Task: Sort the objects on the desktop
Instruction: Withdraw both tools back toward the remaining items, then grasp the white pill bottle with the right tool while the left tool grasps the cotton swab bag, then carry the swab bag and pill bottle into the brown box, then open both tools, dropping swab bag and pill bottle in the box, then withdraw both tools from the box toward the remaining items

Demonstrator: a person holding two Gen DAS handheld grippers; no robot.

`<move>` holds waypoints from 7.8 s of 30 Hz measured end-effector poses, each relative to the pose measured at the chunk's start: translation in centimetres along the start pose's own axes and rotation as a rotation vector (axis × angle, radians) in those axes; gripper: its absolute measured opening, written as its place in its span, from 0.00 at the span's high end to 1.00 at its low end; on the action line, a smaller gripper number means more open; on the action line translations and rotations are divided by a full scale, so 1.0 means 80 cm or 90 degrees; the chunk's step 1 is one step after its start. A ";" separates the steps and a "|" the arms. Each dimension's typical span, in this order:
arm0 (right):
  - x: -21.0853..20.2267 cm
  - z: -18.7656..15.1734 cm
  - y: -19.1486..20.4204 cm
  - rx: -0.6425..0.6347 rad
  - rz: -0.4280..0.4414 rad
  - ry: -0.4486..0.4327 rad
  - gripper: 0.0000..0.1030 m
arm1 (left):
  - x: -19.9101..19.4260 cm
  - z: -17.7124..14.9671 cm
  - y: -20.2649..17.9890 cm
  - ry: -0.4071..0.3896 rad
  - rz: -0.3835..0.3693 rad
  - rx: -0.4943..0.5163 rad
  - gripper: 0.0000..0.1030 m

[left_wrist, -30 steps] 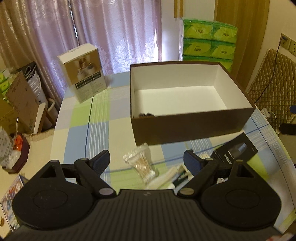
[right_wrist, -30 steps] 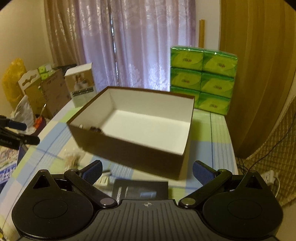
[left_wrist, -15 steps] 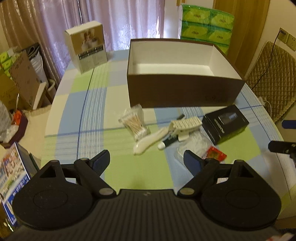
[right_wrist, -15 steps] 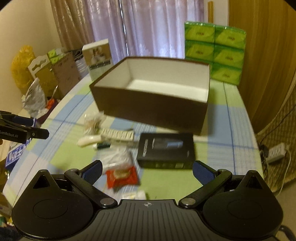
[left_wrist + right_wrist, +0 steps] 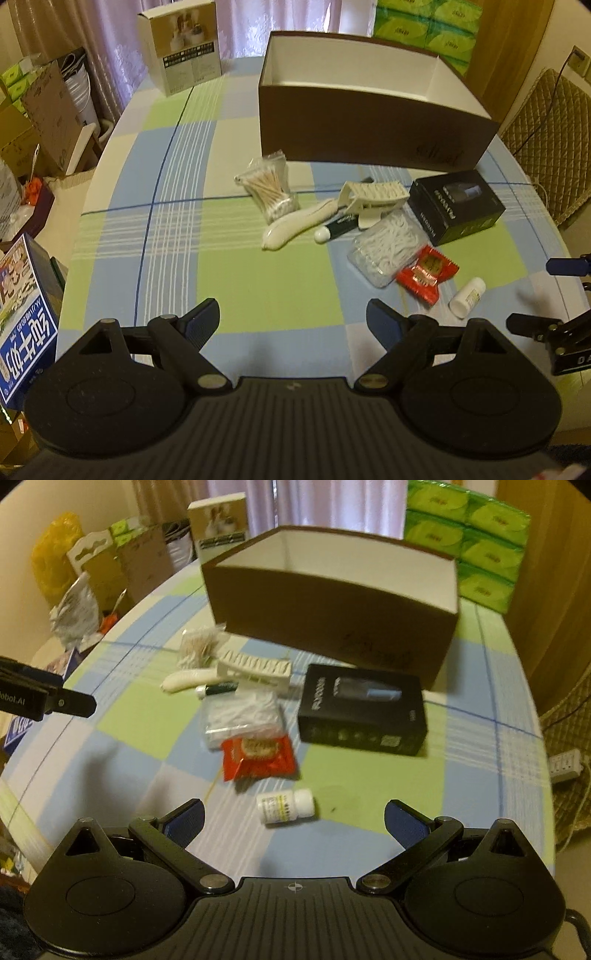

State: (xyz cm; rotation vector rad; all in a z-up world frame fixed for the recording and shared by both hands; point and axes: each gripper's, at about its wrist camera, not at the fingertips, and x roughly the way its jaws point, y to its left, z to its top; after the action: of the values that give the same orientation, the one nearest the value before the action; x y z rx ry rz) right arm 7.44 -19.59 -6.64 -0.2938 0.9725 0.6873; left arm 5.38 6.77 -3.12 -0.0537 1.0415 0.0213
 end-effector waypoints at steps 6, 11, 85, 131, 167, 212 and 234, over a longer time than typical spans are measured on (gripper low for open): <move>0.025 -0.004 -0.001 -0.022 0.021 0.001 0.16 | 0.010 -0.008 0.005 0.015 0.006 -0.013 0.18; 0.042 -0.006 -0.004 -0.043 0.026 0.003 0.29 | 0.017 -0.009 0.010 0.023 0.008 -0.019 0.18; 0.021 0.033 -0.184 0.238 -0.128 -0.020 0.57 | 0.143 0.118 0.085 -0.011 -0.036 0.002 0.84; 0.179 0.323 -0.152 -0.038 0.050 0.051 0.57 | 0.253 0.332 -0.045 0.107 -0.122 0.126 0.83; 0.215 0.321 -0.133 -0.042 0.087 0.086 0.39 | 0.272 0.328 -0.044 0.128 -0.094 0.147 0.57; 0.083 0.299 -0.142 0.018 0.005 -0.036 0.02 | 0.130 0.321 -0.056 -0.005 -0.076 0.155 0.16; -0.035 0.223 -0.082 0.057 -0.044 -0.179 0.02 | -0.008 0.245 -0.034 -0.147 -0.054 0.097 0.11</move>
State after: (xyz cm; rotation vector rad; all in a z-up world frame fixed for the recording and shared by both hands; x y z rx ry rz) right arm 22.35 -16.39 4.98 -0.1465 0.7191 0.6015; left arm 22.10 5.14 7.43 0.0427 0.8066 -0.1272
